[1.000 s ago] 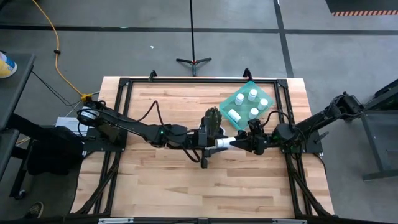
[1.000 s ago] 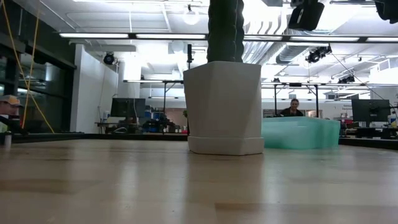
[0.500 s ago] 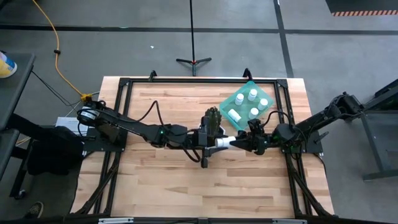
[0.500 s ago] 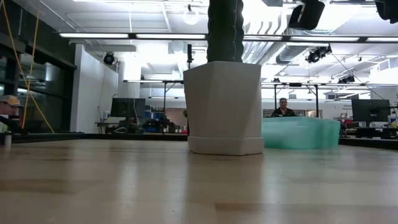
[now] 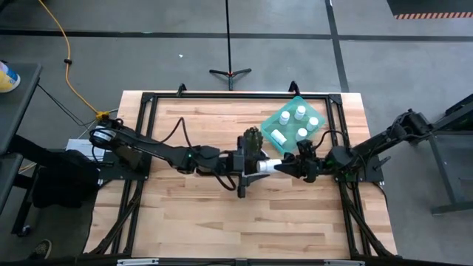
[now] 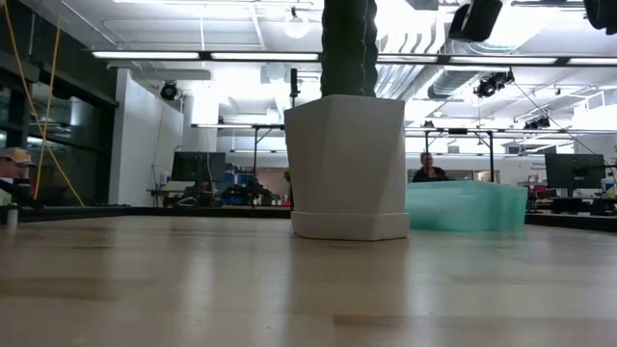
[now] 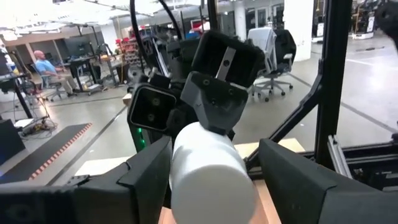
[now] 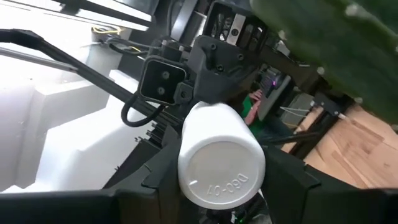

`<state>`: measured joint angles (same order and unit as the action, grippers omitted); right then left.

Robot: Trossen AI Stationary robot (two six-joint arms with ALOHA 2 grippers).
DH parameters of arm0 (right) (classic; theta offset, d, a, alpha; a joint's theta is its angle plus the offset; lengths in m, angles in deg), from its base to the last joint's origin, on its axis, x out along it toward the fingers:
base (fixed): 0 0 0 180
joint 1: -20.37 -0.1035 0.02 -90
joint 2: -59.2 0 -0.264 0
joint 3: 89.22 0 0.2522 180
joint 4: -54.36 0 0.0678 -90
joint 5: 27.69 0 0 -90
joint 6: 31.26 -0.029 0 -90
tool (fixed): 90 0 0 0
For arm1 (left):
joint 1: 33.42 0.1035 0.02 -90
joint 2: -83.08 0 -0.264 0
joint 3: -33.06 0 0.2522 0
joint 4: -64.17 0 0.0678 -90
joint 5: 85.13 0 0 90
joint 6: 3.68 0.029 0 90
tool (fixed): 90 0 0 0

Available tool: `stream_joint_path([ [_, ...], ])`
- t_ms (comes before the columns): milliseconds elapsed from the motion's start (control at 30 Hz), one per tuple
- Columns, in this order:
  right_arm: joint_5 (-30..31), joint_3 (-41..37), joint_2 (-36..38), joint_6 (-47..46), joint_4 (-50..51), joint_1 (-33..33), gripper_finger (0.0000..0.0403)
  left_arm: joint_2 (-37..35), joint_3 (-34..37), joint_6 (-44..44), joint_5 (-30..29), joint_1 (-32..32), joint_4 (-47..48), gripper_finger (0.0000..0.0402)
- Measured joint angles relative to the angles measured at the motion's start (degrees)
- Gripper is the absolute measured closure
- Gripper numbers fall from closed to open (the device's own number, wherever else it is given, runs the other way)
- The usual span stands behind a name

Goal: Pick and place pill bottles into a basket
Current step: Put the white medicine bottle into the blue bin

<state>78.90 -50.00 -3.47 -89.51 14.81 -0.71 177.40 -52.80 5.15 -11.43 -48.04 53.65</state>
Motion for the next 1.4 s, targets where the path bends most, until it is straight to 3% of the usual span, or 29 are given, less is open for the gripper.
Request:
stream_joint_path([
  [267, 0.64, 0.00, 3.95, 3.20, 0.77, -0.02, 0.0238, -4.92, 0.00, 0.24, 0.05, -0.02, 3.54, 0.0162],
  [467, 2.48, 0.00, 7.31, 6.17, 2.89, -0.02, 0.0238, -12.63, 0.00, -0.54, 0.26, -0.06, 19.55, 0.0203],
  [700, 5.03, 0.00, 13.20, 9.95, 8.31, 0.08, 0.0238, -23.54, 0.07, -7.33, -3.32, -0.06, 43.04, 0.0321],
  [767, 5.99, 0.00, 15.45, 10.82, 11.19, 0.08, 0.0238, -26.56, 1.65, -9.70, -5.78, -0.04, 48.55, 0.0365],
  [833, 7.74, 0.02, 17.60, 10.99, 13.67, 0.07, 0.0238, -30.02, 5.27, -12.50, -8.52, -0.04, 52.18, 0.0380],
  [967, 9.77, 0.02, 21.93, 12.17, 18.12, 0.07, 0.0238, -37.44, 16.54, -16.33, -13.17, -0.02, 48.52, 0.0356],
  [1067, 10.70, 0.02, 24.94, 12.50, 20.91, 0.09, 0.0238, -43.59, 26.91, -16.97, -13.06, 0.01, 41.08, 0.0350],
  [1200, 13.22, 0.03, 28.54, 13.02, 24.58, 0.09, 0.0238, -52.21, 39.32, -13.64, -12.04, 0.01, 30.55, 0.0381],
  [1400, 16.79, 0.02, 33.26, 13.34, 30.59, 0.09, 0.0238, -67.02, 51.42, -9.47, -14.08, 0.01, 21.90, 0.0361],
])
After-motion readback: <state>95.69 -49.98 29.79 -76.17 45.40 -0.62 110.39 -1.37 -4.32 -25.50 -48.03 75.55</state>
